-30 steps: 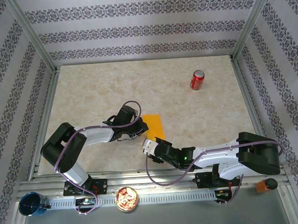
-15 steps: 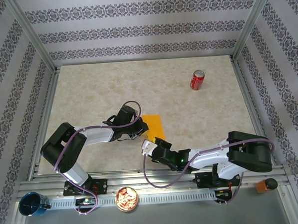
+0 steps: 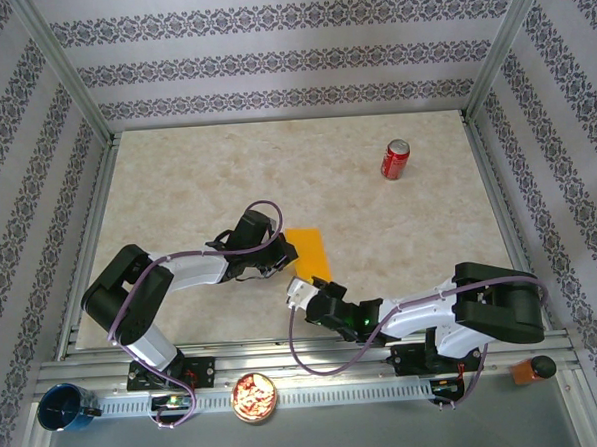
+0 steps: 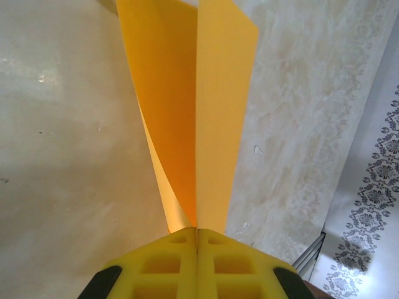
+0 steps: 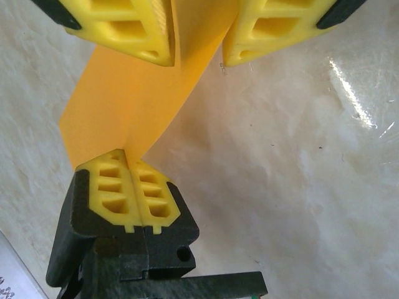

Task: Fold a paper plane with a square sheet of paper (pick it up from the middle)
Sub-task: Third fold the triangle at the center of the table.

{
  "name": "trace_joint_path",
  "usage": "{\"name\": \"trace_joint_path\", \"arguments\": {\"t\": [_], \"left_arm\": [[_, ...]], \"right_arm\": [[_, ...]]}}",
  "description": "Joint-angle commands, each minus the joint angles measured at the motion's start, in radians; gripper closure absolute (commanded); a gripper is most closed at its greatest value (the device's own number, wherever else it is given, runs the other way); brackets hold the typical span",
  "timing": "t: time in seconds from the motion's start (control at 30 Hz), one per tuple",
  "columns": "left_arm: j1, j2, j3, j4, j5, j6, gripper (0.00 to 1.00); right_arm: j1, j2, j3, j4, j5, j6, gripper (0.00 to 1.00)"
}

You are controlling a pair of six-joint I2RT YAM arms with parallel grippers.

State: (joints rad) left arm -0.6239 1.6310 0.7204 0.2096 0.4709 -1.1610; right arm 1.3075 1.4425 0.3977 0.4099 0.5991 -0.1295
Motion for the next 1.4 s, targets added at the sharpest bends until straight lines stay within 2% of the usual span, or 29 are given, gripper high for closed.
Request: {"name": "trace_joint_path", "arguments": {"t": [0.0,0.3,0.67,0.73,0.77,0.9,0.97,1.13,1.27,1.37], "left_arm": [[0.010,-0.007,0.002,0.031,0.010,-0.014,0.95],[0.010,-0.005,0.000,0.031,0.011,-0.017,0.95],[0.010,-0.011,-0.004,0.023,0.006,-0.014,0.94],[0.010,-0.015,-0.001,0.005,0.005,-0.003,0.86],[0.010,-0.023,0.004,-0.019,-0.002,0.008,0.78],[0.019,-0.093,0.037,-0.178,-0.074,0.086,0.54],[0.034,-0.128,0.060,-0.247,-0.091,0.130,0.49],[0.083,-0.143,0.144,-0.326,-0.068,0.228,0.48],[0.099,-0.041,0.259,-0.362,0.030,0.303,0.55],[0.098,0.061,0.350,-0.398,0.100,0.350,0.63]], "right_arm": [[0.013,-0.025,-0.022,0.029,0.022,0.035,0.74],[-0.005,-0.061,-0.040,0.046,-0.006,0.065,0.88],[-0.022,-0.063,-0.040,0.039,-0.049,0.086,1.00],[-0.029,-0.071,-0.040,0.032,-0.069,0.099,1.00],[-0.036,-0.078,-0.039,0.021,-0.089,0.111,1.00],[-0.096,-0.122,-0.045,-0.012,-0.252,0.206,1.00],[-0.143,-0.143,-0.046,-0.026,-0.364,0.263,1.00],[-0.268,-0.162,-0.039,-0.028,-0.643,0.378,1.00],[-0.328,-0.139,-0.020,-0.028,-0.783,0.432,1.00],[-0.362,-0.108,-0.003,-0.029,-0.835,0.469,1.00]]}}
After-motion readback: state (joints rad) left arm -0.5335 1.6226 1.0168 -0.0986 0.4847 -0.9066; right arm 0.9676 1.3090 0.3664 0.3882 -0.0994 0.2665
